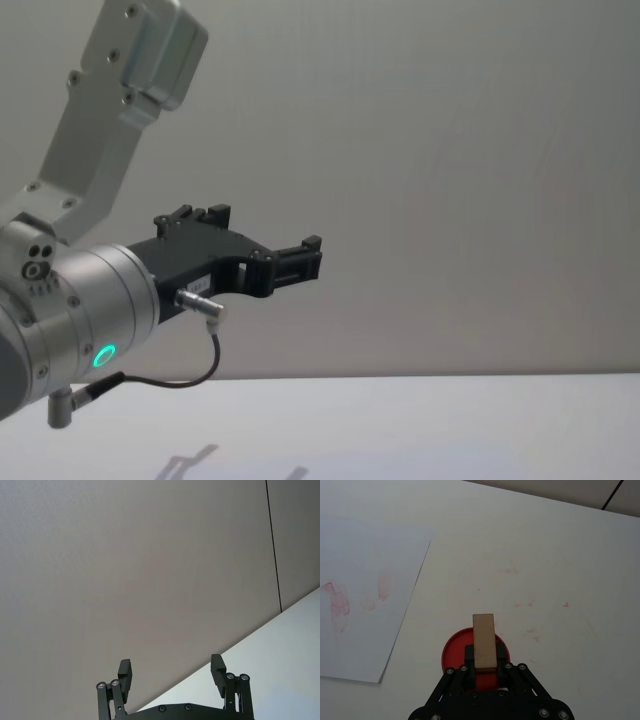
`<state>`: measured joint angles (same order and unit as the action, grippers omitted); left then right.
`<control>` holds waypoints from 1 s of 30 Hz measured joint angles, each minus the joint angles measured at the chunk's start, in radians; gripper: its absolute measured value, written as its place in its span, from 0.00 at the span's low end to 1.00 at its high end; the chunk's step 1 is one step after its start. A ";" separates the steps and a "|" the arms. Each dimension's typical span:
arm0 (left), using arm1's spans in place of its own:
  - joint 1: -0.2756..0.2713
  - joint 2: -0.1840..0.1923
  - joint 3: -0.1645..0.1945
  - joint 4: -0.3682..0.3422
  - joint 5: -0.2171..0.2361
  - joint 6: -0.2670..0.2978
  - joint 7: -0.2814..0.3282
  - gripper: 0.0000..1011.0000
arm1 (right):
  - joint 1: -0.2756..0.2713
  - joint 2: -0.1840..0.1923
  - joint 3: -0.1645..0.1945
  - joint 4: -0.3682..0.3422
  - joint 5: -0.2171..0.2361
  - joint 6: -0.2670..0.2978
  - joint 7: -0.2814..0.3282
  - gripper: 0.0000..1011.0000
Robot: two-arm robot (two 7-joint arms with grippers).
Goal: Use the one hand to pick up the stamp and affix it onto the A4 paper.
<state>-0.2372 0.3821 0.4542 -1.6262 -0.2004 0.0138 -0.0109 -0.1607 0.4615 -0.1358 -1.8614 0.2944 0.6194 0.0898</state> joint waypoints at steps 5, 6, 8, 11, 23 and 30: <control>0.000 0.000 0.000 0.000 0.000 0.000 0.000 0.99 | -0.025 0.007 0.003 -0.007 -0.004 -0.011 -0.011 0.21; 0.000 0.000 0.000 0.000 0.000 0.000 0.000 0.99 | -0.028 0.007 0.003 -0.008 -0.005 -0.014 -0.012 0.21; 0.000 0.000 0.000 0.000 0.000 0.000 0.000 0.99 | -0.035 0.009 0.003 -0.009 -0.011 -0.018 -0.013 0.21; 0.000 0.000 0.000 0.000 0.000 0.000 0.000 0.99 | -0.041 0.011 0.003 -0.010 -0.018 -0.023 -0.014 0.21; 0.000 0.000 0.000 0.000 0.000 0.000 0.000 0.99 | -0.057 0.014 0.003 -0.012 -0.034 -0.036 -0.014 0.50; 0.000 0.000 0.000 0.000 0.000 0.000 0.000 0.99 | -0.061 0.015 0.003 -0.013 -0.039 -0.039 -0.014 0.64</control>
<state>-0.2371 0.3821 0.4542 -1.6262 -0.2004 0.0139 -0.0109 -0.2217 0.4766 -0.1323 -1.8749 0.2557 0.5805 0.0755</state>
